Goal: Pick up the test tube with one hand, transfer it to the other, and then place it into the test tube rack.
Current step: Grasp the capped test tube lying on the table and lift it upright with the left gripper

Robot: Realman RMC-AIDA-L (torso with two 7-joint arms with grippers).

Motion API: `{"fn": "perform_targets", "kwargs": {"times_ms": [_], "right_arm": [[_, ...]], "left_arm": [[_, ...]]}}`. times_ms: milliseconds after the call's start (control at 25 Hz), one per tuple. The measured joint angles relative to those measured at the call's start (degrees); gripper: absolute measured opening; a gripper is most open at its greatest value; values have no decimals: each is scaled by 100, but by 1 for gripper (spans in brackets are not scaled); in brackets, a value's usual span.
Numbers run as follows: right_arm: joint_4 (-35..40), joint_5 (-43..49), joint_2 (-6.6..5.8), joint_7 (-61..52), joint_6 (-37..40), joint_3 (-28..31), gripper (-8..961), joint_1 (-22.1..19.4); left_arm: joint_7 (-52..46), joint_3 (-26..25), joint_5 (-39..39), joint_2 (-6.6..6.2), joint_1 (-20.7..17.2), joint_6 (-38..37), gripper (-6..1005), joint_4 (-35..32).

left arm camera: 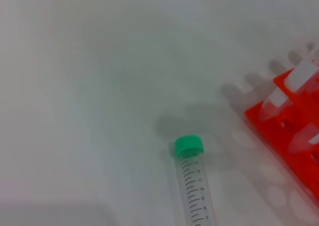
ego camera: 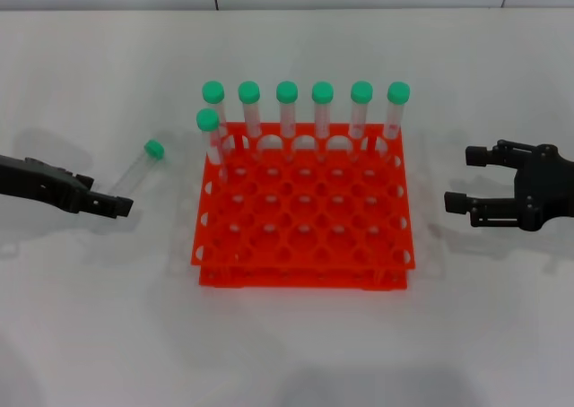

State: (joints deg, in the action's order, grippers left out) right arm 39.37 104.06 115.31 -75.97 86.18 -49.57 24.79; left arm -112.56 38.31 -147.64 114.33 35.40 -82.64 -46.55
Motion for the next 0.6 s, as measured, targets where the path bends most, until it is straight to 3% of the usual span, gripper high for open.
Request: {"fn": "perform_targets", "kwargs": {"times_ms": [600], "right_arm": [[-9, 6, 0, 4, -5, 0, 846, -10]], "left_arm": [[-165, 103, -420, -36, 197, 8, 876, 6]]}}
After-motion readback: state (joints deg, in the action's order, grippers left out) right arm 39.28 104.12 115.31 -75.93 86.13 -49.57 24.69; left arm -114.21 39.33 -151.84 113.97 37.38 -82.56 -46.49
